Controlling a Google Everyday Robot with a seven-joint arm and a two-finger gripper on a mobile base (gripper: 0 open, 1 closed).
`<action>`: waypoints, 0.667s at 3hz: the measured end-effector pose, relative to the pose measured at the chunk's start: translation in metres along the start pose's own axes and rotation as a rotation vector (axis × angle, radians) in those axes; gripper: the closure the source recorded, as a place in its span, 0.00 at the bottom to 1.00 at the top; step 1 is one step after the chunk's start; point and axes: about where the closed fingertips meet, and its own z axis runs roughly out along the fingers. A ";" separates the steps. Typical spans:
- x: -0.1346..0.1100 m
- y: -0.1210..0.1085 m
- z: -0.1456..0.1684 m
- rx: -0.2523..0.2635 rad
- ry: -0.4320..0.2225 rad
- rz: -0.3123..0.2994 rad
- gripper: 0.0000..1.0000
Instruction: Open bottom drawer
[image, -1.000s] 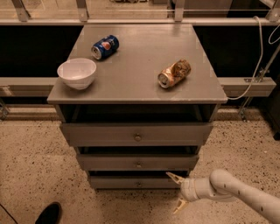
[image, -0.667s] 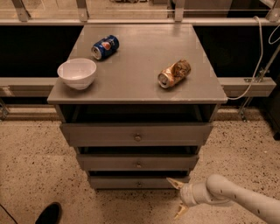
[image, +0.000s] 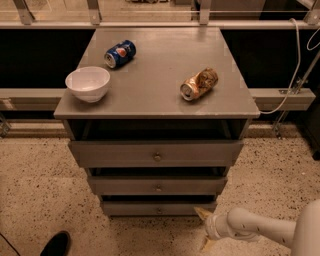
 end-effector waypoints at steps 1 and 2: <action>0.020 -0.013 0.007 0.036 0.010 -0.010 0.00; 0.036 -0.036 0.010 0.058 0.009 -0.020 0.00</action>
Offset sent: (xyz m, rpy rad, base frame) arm 0.0800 -0.0449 -0.0169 -0.0049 -0.1006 -0.0233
